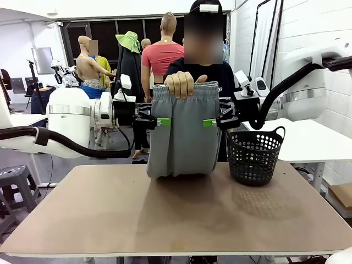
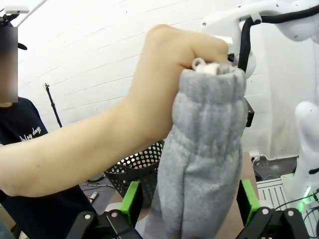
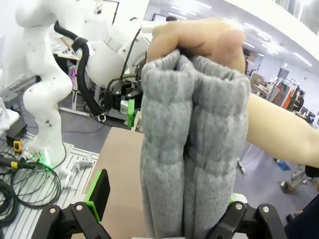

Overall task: Fold the training pants.
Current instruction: Grab both ends of the Training pants handed by a person.

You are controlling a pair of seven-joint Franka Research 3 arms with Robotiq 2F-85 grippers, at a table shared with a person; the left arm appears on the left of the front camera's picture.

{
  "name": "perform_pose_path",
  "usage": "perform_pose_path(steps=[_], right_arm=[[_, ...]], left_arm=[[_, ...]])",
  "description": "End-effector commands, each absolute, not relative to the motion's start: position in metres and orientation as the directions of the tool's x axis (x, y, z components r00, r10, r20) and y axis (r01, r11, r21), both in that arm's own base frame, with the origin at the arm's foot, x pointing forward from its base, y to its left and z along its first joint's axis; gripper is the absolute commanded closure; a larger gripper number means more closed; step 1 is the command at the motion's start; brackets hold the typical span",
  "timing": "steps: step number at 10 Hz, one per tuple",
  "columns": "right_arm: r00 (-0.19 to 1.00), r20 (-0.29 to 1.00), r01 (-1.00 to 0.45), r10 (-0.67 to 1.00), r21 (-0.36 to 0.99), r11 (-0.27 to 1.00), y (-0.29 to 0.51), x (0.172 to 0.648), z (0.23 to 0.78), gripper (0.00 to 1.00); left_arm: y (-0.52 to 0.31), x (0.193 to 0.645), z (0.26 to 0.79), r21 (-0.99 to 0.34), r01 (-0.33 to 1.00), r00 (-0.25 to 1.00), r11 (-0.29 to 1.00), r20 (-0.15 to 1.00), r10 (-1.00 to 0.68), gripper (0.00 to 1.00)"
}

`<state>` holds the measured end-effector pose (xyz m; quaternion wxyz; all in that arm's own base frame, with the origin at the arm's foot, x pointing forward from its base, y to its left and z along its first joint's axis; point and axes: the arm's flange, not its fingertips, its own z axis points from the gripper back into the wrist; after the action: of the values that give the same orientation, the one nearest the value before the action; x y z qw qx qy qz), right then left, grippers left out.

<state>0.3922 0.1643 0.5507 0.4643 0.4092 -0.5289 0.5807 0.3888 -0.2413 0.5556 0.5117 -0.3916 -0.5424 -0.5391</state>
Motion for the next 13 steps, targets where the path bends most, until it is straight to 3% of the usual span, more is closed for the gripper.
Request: perform_pose_path(steps=[1,8,9,13], right_arm=[[-0.164,0.984,-0.986,0.070,-0.163,-0.022,0.170,0.400,0.561,0.00],[-0.069,0.995,-0.996,0.068,-0.064,-0.064,0.183,0.415,0.560,0.00],[-0.058,0.997,-0.996,0.056,-0.055,-0.065,0.183,0.419,0.559,0.00],[-0.029,0.998,-0.998,0.047,-0.027,-0.051,0.180,0.424,0.555,0.70]], left_arm=[[-0.241,0.398,0.558,0.142,0.983,-0.127,0.113,0.983,-0.132,0.00],[-0.258,0.405,0.562,0.159,0.984,-0.150,0.083,0.983,-0.106,0.00],[-0.259,0.405,0.562,0.170,0.983,-0.161,0.075,0.981,-0.105,0.04],[-0.258,0.396,0.564,0.155,0.986,-0.150,0.058,0.986,-0.078,0.79]])
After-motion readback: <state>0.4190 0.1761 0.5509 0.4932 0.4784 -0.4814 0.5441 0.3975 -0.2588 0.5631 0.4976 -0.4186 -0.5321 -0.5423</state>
